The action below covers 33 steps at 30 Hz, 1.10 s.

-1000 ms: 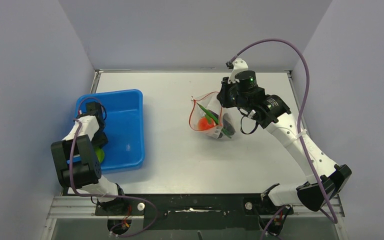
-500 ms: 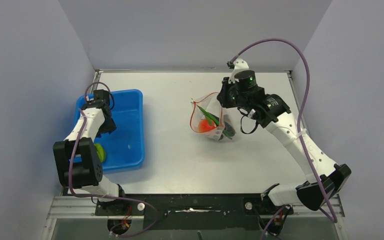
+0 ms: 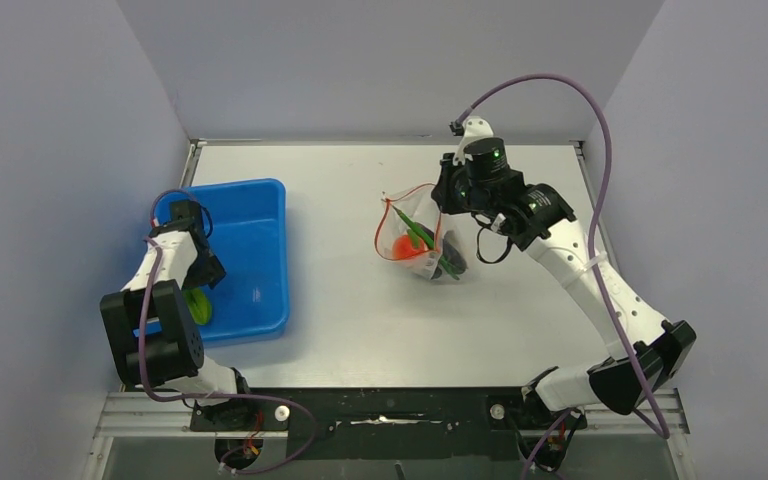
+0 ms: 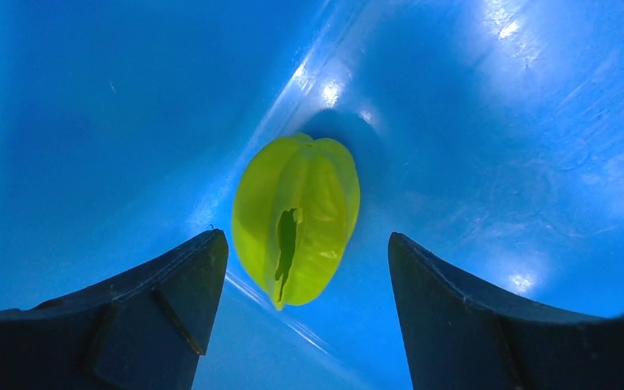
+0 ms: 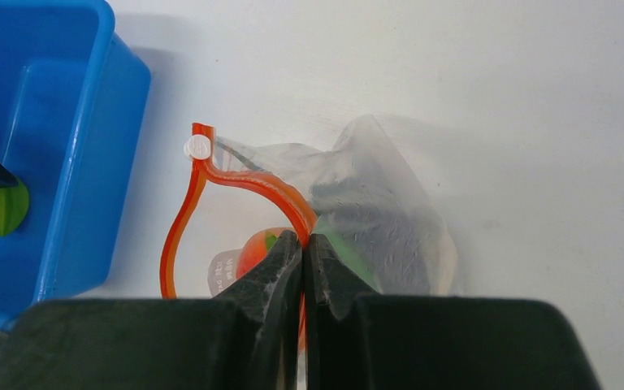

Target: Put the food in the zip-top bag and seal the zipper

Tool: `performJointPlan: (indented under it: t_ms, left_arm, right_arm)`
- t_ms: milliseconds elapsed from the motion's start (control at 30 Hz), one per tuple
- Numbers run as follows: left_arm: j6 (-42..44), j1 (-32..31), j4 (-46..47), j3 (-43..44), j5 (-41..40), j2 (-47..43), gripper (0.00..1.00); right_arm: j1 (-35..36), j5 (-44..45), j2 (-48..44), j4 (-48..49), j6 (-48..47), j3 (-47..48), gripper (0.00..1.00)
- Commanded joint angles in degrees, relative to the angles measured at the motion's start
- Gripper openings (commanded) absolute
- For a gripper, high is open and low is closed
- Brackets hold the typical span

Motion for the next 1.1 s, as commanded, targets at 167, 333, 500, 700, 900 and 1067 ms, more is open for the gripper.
performJointPlan:
  t_ms: [167, 333, 500, 700, 900, 1067]
  left_arm:
    - [3.45, 2.79, 5.79, -1.79, 2.28, 0.45, 0.69]
    - [4.02, 2.94, 5.69, -1.14, 4.57, 2.62, 0.63]
    - [3.7, 2.92, 6.78, -1.48, 8.33, 3.35, 0.54]
    - [3.74, 2.94, 7.66, -1.48, 9.81, 2.65, 0.48]
    - [3.23, 2.49, 6.48, 1.93, 11.65, 0.42, 0.44]
    - [1.33, 0.8, 4.53, 5.14, 13.75, -0.53, 0.41]
  right_arm:
    - [-0.28, -0.25, 0.58, 3.01, -0.67, 4.87, 0.0]
    - [-0.31, -0.05, 0.66, 2.84, -0.51, 4.98, 0.0]
    - [-0.36, 0.35, 0.47, 2.76, -0.72, 5.06, 0.0]
    - [-0.3, 0.91, 0.25, 2.84, -1.02, 5.15, 0.0]
    - [-0.28, 0.4, 0.8, 2.99, -0.5, 5.15, 0.0]
    - [-0.27, 0.48, 1.33, 2.82, -0.26, 5.47, 0.0]
